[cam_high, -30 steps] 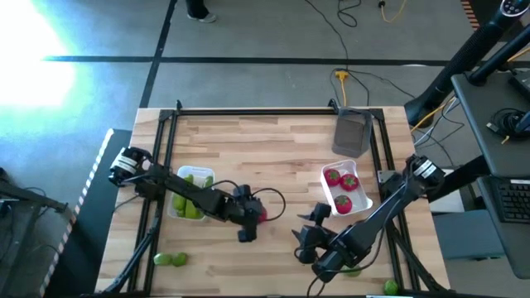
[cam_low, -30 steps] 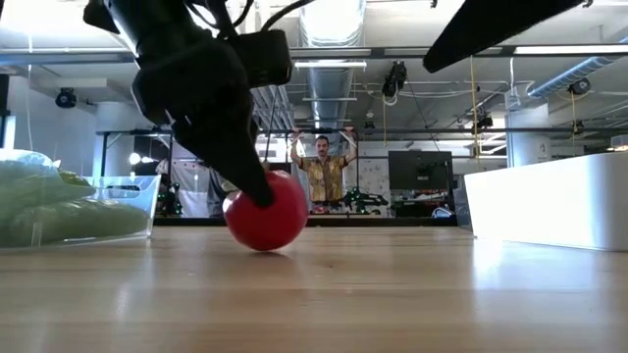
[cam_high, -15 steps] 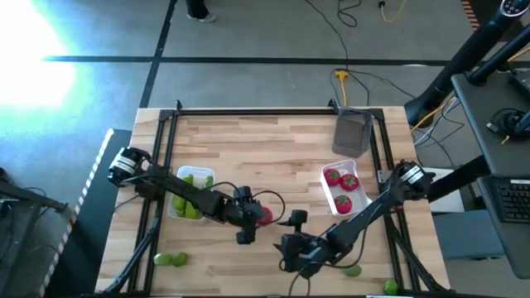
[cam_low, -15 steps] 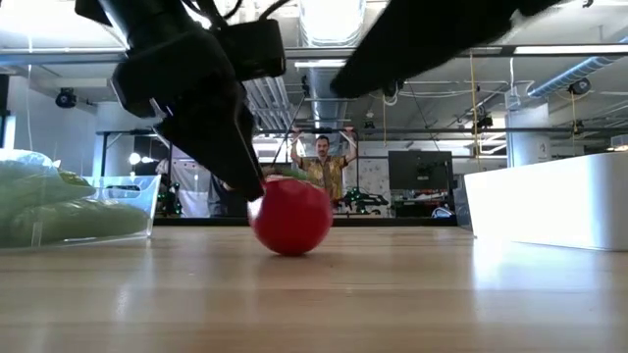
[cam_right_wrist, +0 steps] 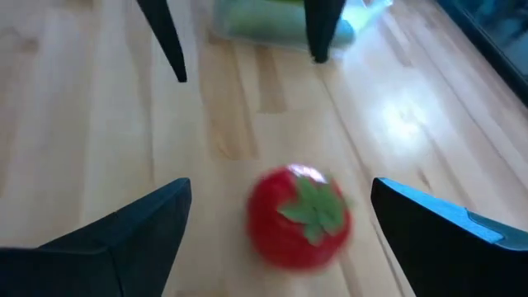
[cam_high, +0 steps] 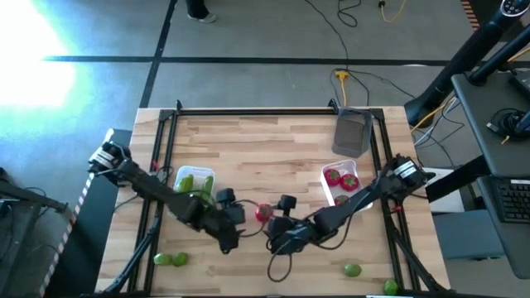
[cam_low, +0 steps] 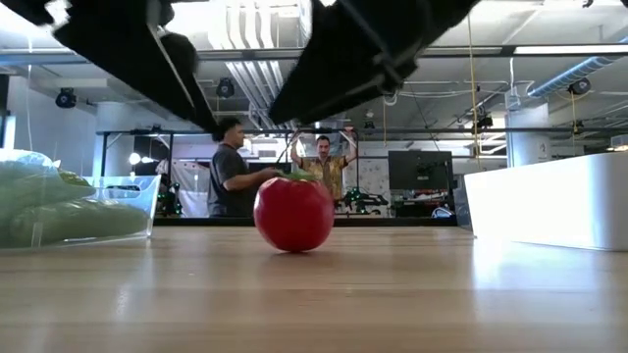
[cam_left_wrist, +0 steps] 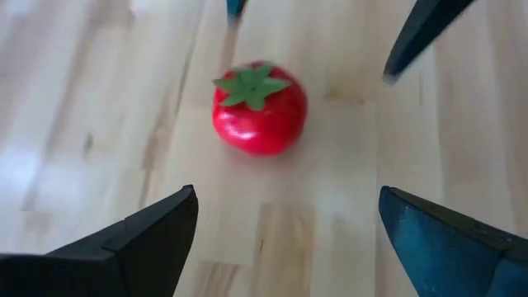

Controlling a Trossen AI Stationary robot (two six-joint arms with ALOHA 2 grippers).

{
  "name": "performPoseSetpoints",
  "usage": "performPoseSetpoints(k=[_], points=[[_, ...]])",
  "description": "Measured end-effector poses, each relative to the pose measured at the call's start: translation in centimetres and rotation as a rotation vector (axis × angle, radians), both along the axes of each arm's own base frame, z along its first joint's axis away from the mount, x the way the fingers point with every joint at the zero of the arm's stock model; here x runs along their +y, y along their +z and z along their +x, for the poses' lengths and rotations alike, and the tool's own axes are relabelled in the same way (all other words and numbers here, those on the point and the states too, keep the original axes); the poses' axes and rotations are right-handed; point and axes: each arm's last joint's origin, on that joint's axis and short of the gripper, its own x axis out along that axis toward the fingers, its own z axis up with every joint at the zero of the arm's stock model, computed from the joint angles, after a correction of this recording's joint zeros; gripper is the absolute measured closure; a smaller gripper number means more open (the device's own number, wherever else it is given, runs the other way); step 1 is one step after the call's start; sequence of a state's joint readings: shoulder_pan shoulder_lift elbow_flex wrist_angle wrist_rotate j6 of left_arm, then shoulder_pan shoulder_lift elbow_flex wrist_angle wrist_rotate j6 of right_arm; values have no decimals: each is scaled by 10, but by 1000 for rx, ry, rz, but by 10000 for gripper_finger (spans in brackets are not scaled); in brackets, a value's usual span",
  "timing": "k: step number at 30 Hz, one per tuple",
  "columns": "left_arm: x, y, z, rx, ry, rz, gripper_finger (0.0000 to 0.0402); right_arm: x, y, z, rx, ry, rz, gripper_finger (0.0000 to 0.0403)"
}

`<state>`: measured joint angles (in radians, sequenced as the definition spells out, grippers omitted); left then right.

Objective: Sort produce into baskets
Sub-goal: Put the tomato into the white bin

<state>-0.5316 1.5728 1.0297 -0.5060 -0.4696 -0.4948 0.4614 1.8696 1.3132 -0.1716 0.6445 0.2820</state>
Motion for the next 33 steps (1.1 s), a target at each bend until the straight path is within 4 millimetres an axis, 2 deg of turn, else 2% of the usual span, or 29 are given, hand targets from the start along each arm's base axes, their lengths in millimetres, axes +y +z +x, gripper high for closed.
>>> performPoseSetpoints(k=[5, 9, 15, 19, 25, 33], points=[[-15, -5, -15, -145, 85, 51, 45, -16, -9, 12, 21, 17, -9, 34], [-21, -12, -17, -208, 163, 99, 45, -28, -10, 18, 26, 9, 32, 34], [-26, -30, -13, -174, 163, 131, 45, -31, -25, 26, 54, 59, 94, 34], [-27, -38, -13, -121, 139, 151, 45, -35, -42, 31, 78, 55, 90, 34], [-25, -39, -16, -92, 135, 176, 45, -41, -58, 36, 88, 14, 110, 34], [-23, -36, -18, -98, 141, 199, 45, -42, -61, 34, 123, 1, 109, 35]])
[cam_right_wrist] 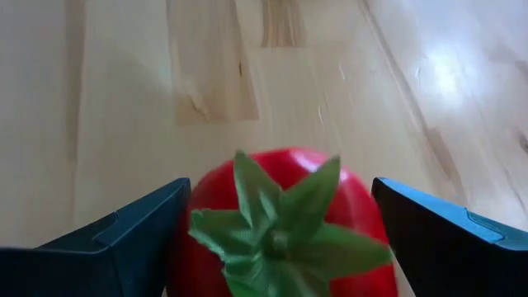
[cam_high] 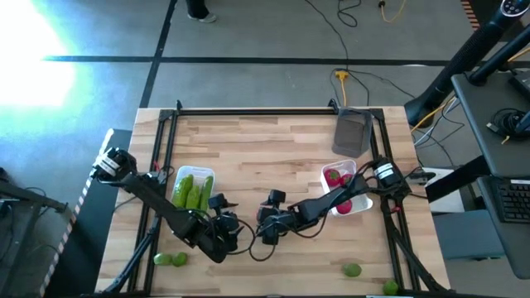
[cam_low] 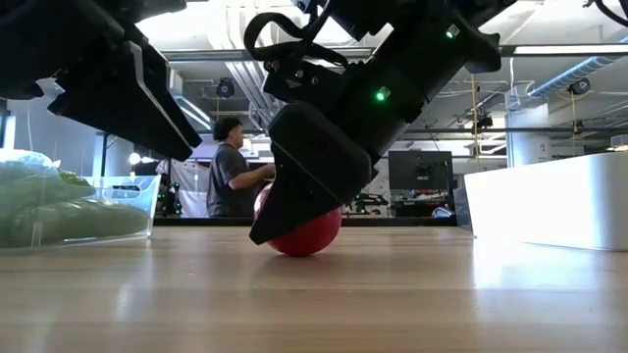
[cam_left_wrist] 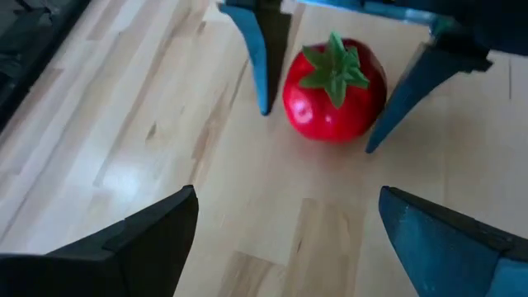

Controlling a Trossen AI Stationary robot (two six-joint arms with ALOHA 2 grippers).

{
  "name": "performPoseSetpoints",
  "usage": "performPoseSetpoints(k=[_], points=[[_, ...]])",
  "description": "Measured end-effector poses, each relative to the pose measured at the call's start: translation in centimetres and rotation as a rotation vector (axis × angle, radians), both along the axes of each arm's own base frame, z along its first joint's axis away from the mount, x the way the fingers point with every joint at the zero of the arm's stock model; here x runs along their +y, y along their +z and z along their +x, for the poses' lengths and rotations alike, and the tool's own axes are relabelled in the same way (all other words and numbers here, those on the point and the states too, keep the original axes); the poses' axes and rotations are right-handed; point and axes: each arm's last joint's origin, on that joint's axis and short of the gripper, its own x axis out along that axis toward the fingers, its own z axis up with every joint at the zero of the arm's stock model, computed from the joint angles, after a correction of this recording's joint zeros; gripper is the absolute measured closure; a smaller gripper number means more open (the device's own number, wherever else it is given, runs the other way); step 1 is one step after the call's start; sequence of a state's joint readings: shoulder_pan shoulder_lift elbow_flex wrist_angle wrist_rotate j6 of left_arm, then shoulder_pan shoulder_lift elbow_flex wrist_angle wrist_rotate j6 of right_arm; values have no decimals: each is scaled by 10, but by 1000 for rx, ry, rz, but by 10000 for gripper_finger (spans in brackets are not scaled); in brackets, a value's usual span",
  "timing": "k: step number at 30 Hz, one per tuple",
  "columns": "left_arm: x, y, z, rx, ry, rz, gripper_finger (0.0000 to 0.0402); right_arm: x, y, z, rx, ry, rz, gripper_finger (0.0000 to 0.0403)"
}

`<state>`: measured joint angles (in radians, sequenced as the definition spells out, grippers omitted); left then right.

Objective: Sort produce into baskets
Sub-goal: Put the tomato into the white bin

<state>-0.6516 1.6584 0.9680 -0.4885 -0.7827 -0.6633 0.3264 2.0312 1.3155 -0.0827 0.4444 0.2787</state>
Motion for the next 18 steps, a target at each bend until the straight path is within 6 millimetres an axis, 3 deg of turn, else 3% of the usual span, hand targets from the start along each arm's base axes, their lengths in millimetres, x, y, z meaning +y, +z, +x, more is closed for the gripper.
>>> performPoseSetpoints(k=[4, 9, 11, 14, 18], points=[[1, 2, 0, -9, -2, 19, 45, -1, -1, -1, 16, -12, 5, 44], [2, 6, -3, 2, -19, 38, 45, 2, 12, -5, -5, -40, 43, 97], [3, 10, -5, -2, -16, 48, 45, 4, 28, -10, -20, -45, 61, 121], [6, 18, -8, -32, -6, 74, 45, 10, 60, -24, -8, -62, 91, 122], [6, 25, -10, -56, -10, 71, 45, 17, 102, -59, -30, -174, 66, 122]])
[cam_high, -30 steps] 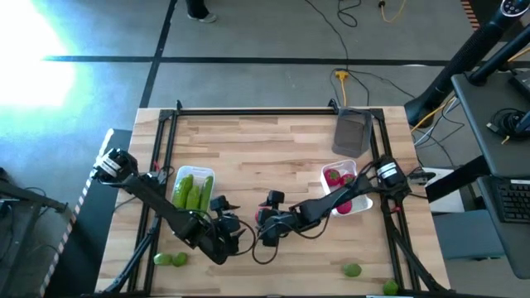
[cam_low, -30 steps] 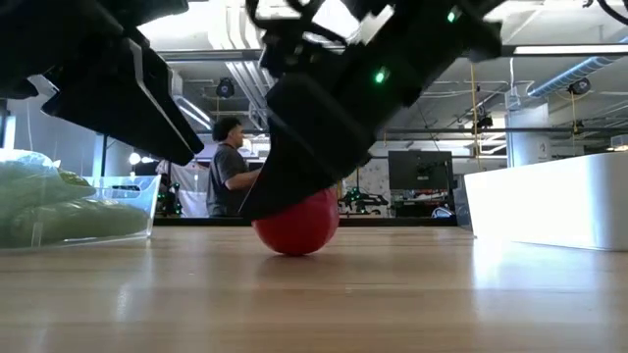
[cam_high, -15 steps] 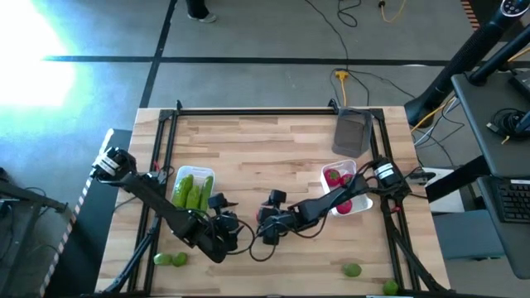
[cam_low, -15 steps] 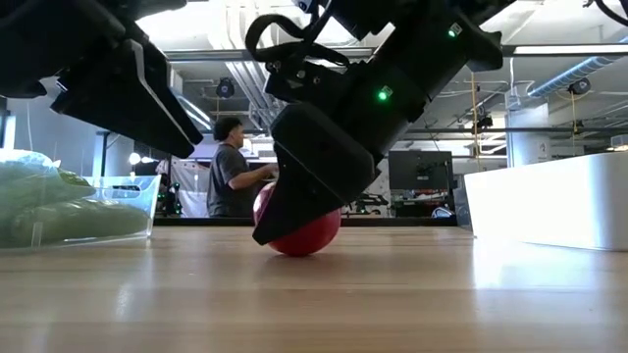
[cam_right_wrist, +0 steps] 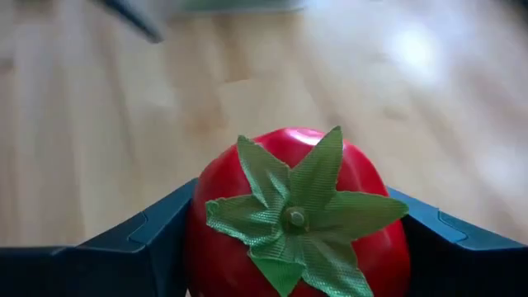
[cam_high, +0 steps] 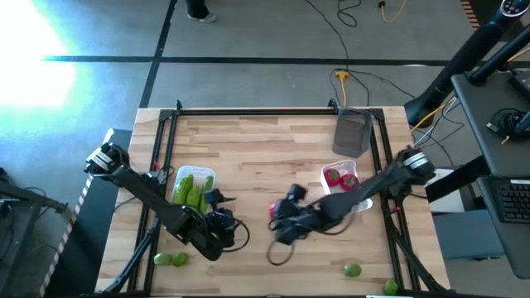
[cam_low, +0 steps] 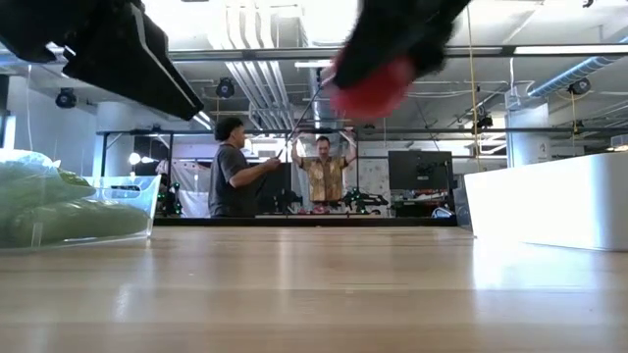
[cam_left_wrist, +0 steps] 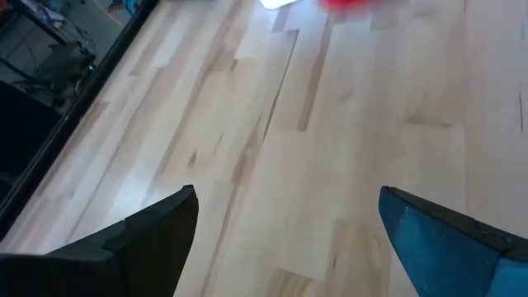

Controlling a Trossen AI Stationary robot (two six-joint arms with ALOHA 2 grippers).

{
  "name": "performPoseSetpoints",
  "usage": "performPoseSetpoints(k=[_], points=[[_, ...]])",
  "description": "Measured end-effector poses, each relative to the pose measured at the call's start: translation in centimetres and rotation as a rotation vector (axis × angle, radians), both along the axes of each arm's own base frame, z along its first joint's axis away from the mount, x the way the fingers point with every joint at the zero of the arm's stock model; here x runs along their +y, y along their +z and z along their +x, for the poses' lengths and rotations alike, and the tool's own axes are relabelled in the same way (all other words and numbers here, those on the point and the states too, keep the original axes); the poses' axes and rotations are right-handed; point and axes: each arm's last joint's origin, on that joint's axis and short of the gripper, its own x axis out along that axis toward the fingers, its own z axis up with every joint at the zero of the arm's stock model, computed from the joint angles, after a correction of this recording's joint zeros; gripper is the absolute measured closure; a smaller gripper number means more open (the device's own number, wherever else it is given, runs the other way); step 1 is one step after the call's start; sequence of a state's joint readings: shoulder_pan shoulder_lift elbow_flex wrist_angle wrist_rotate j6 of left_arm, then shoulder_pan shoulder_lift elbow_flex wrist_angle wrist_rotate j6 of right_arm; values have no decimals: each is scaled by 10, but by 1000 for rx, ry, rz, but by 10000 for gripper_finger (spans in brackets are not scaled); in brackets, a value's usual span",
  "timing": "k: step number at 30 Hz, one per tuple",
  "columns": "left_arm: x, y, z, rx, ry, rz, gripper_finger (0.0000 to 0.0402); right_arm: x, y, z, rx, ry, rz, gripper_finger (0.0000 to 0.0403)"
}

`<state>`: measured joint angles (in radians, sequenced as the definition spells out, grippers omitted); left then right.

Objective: Sort produce into baskets
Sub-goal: Put the tomato into the white bin

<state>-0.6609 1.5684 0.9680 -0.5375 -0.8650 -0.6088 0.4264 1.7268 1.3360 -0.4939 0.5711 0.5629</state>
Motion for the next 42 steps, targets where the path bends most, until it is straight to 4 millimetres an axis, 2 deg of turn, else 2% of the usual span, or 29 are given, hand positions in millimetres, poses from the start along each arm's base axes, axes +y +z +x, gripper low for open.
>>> performPoseSetpoints(k=[2, 5, 9, 11, 15, 18, 20, 23, 27, 31, 36, 42], points=[[-1, 2, -1, -14, 0, 3, 45, 3, 15, -25, 3, -107, -37, 122], [-3, 3, 0, -31, -12, 0, 45, 2, 28, -68, 53, -306, -49, 118], [-8, 7, 6, -77, -55, -7, 45, -7, 34, -120, 115, -614, -82, 118], [-11, 11, 9, -110, -80, -11, 45, -9, 30, -135, 155, -730, -95, 119], [-15, 16, 14, -148, -131, -7, 45, -14, 2, -140, 203, -704, -26, 114], [-16, 17, 15, -145, -160, -5, 45, -30, -21, -148, 325, -818, -9, 111], [-17, 17, 16, -142, -167, -1, 45, -38, -30, -155, 337, -903, -25, 113], [-16, 17, 15, -134, -177, 11, 45, -46, -33, -167, 348, -989, 3, 115], [-16, 17, 15, -124, -185, 26, 45, -52, -33, -179, 380, -1039, 62, 112], [-16, 16, 15, -122, -186, 27, 45, -55, -42, -188, 427, -1060, 84, 108], [-16, 17, 15, -127, -183, 21, 45, -54, -61, -185, 397, -974, 158, 102], [-16, 17, 15, -126, -187, 26, 45, -50, -58, -179, 406, -924, 204, 61]])
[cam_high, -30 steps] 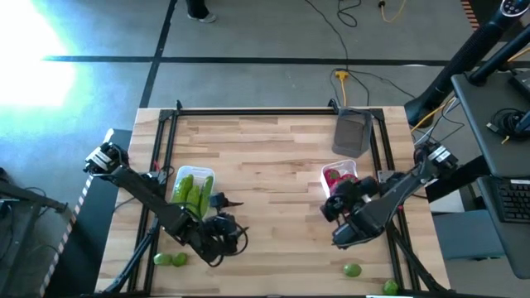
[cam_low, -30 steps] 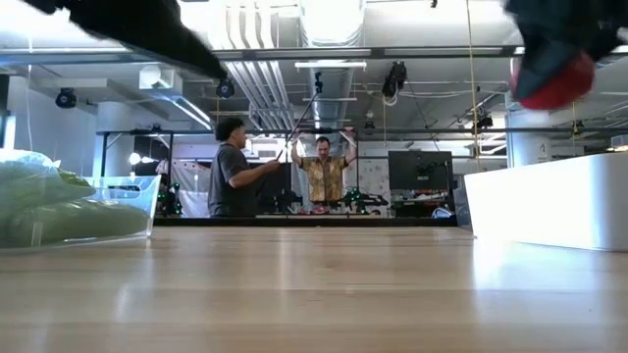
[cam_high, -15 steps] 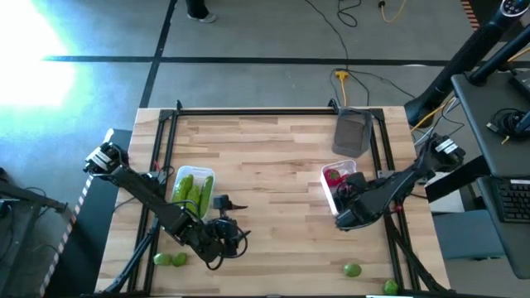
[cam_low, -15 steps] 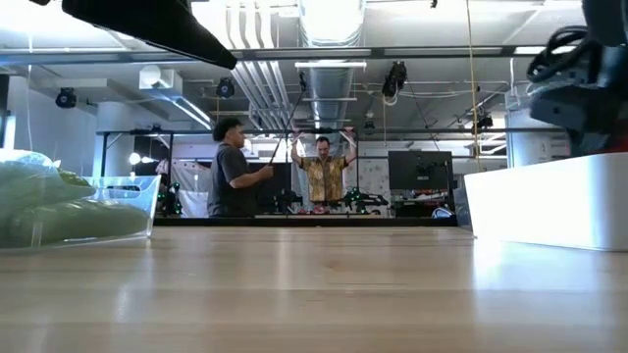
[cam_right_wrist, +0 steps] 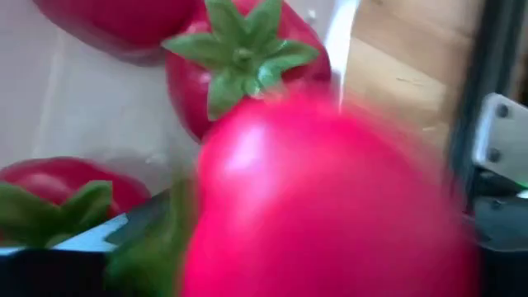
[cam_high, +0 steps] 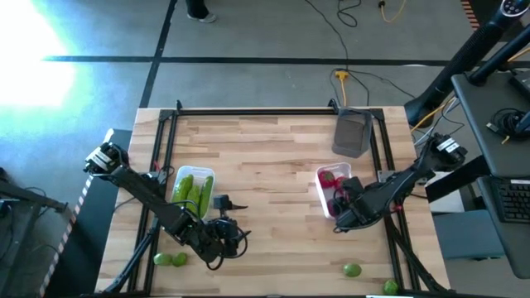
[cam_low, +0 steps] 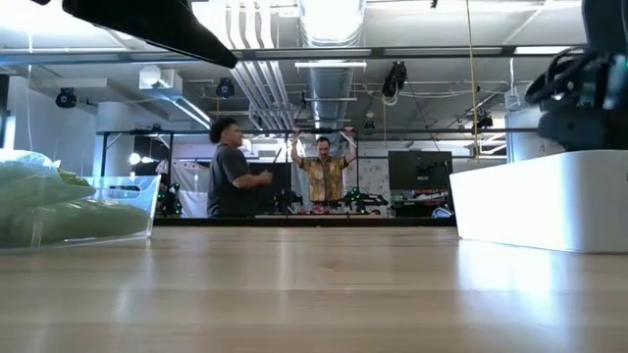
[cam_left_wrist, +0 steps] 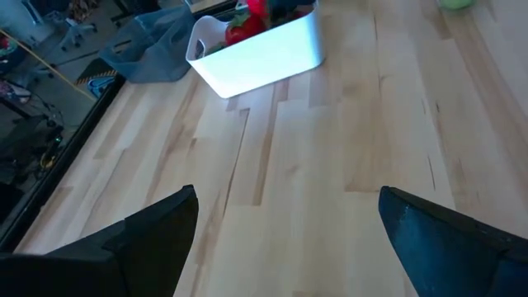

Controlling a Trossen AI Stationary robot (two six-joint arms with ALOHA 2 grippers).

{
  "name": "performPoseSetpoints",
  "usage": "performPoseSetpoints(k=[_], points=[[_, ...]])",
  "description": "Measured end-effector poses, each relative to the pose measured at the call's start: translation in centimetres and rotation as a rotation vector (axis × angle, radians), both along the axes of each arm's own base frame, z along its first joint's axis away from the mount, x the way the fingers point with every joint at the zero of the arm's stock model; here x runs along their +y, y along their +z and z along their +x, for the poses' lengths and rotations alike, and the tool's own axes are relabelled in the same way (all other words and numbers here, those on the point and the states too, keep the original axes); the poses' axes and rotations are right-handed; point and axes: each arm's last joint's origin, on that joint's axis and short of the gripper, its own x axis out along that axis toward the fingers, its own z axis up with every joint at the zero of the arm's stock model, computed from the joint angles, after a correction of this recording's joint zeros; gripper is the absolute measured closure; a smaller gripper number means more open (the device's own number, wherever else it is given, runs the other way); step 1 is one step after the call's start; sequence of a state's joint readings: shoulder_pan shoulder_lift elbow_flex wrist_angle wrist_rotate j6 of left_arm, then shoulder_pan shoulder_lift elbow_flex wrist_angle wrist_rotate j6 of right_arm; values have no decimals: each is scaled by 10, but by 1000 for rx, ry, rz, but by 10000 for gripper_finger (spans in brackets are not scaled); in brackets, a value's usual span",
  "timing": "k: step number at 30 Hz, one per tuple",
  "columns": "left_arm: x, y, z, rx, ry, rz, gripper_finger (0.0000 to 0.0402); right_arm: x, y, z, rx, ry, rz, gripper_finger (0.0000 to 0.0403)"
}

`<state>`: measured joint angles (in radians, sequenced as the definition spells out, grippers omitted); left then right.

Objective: Sort produce into baskets
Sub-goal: Put the tomato into the white bin, then put the lime into the black bin

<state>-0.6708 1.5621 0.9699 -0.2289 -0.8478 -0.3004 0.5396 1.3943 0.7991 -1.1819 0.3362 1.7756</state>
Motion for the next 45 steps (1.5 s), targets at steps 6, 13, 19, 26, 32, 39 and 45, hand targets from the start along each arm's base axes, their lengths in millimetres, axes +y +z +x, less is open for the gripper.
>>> performPoseSetpoints(k=[6, 13, 19, 26, 32, 39, 45], points=[[0, 0, -1, 12, -11, 22, 45, 2, 22, 4, -33, 60, 36, 32], [0, -1, -1, 20, -14, 29, 45, 10, 53, 17, -102, 119, 132, 30], [0, -1, -2, 20, -14, 27, 45, 19, 81, 25, -119, 211, 195, 41], [0, -1, -2, 22, -15, 28, 45, 17, 74, 22, -63, 215, 149, 136], [0, -1, -2, 21, -14, 26, 45, 9, 34, 8, 2, 134, 123, 241], [0, -1, -2, 18, -11, 31, 45, 7, 13, 2, 1, 147, 167, 312], [-13, 19, -7, 14, -50, 28, 45, 6, 43, 2, 37, 180, 122, 306]])
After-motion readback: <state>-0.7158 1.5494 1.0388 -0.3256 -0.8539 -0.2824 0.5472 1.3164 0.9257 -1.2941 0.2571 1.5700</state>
